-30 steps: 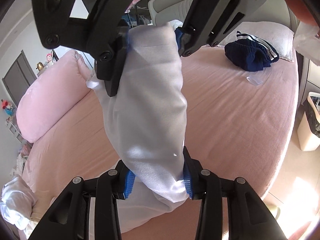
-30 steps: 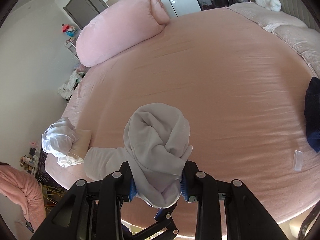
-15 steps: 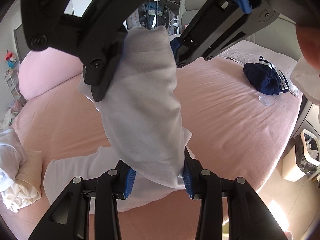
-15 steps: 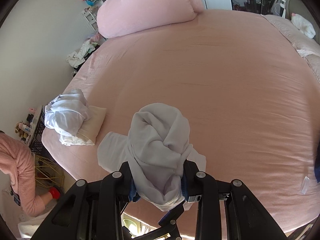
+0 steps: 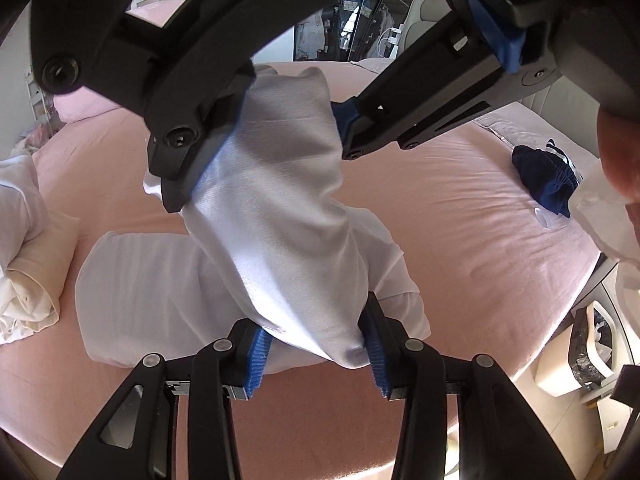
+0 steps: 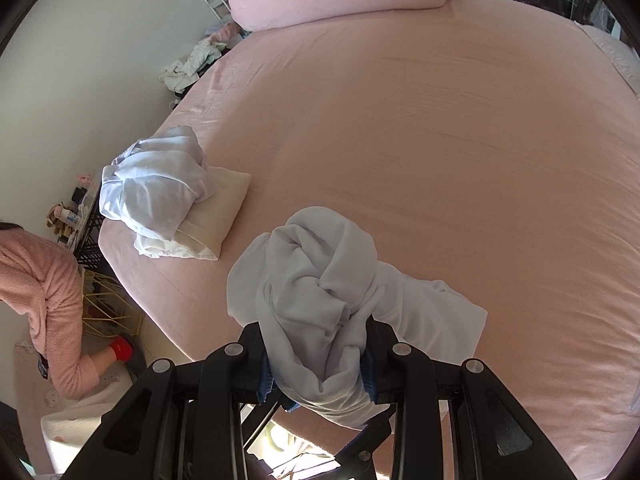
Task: Fold clothes
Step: 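Lay the folded shirt bundle down and open both grippers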
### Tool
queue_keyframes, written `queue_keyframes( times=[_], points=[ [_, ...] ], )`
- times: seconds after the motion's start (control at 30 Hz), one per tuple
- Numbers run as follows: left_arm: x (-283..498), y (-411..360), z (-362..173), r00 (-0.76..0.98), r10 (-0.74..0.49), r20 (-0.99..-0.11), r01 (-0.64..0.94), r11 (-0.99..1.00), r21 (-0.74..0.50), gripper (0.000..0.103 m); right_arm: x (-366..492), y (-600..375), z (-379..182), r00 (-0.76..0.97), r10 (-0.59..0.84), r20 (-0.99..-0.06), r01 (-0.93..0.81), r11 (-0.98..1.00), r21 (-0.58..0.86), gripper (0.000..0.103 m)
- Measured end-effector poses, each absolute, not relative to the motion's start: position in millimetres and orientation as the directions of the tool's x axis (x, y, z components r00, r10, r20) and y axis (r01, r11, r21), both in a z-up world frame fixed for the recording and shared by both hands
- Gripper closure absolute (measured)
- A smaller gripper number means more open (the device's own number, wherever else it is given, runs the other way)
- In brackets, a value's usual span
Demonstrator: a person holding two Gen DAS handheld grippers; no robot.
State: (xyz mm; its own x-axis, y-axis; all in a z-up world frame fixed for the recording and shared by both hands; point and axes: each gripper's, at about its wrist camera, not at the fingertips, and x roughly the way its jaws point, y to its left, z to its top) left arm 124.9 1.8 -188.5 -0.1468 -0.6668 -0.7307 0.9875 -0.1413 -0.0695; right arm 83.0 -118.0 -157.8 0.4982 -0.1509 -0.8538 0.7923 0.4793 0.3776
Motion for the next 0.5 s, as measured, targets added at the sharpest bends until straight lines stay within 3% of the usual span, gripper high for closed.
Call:
queue_keyframes(
  times=[0.07,0.13,0.2,0.37,0.5],
  points=[
    [129,1,-191,-0.148,-0.656,-0.74,0.988,-0.135,-0.078,0.059,84,-121,-162,0.498,-0.115,-0.86,0.793,0.461,0.398,0.067],
    [132,1,-191,-0.151,-0.652,-0.743,0.988,-0.132,-0.084,0.057,82,-123,-162,0.511,-0.079,-0.856,0.794,0.424,0.435,0.061],
    [133,0,-192,-0.145,-0.642,-0.753,0.988,-0.131,-0.078,0.056,78,-122,-157,0.563,-0.051,-0.825,0.766,0.407,0.498,0.048],
    [145,-2,-192,-0.177,-0.608,-0.774,0.984,-0.121,-0.13,0.054,56,-121,-140,0.634,-0.063,-0.771,0.736,0.354,0.577,0.034],
    [159,-7,-191,-0.23,-0.561,-0.795,0.973,-0.103,-0.208,0.05,29,-125,-138,0.638,-0.117,-0.761,0.753,0.3,0.585,0.033]
  ],
)
